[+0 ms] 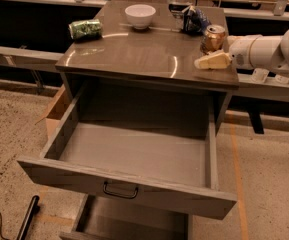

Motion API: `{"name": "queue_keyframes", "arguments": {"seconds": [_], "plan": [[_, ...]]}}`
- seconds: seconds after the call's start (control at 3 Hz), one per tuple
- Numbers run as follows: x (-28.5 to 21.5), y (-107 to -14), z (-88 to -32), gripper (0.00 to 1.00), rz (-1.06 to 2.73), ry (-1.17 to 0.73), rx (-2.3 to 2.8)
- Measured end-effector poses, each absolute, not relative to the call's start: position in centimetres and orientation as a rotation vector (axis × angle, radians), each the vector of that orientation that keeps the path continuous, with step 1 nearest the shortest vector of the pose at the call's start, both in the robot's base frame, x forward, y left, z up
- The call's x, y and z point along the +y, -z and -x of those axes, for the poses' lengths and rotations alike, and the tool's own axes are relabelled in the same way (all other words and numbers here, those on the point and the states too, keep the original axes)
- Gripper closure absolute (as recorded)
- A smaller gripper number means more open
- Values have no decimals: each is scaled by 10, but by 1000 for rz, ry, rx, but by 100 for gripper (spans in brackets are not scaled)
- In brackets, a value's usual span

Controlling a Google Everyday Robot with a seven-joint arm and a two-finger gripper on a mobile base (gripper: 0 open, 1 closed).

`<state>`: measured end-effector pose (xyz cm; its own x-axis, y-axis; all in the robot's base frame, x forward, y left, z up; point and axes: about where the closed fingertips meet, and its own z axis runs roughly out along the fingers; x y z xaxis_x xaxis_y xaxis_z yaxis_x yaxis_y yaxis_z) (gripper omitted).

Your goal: Pick orange can from top drawer and place on counter

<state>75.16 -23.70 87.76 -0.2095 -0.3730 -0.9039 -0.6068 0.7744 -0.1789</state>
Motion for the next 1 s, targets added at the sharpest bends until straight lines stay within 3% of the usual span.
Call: {"name": "queue_keyframes", "arguments": {"seconds": [0.67,1.0], "plan": [[-274,-881,-698,0,671,-99,1924],[-270,-877,-692,0,674,-103,1936]]}}
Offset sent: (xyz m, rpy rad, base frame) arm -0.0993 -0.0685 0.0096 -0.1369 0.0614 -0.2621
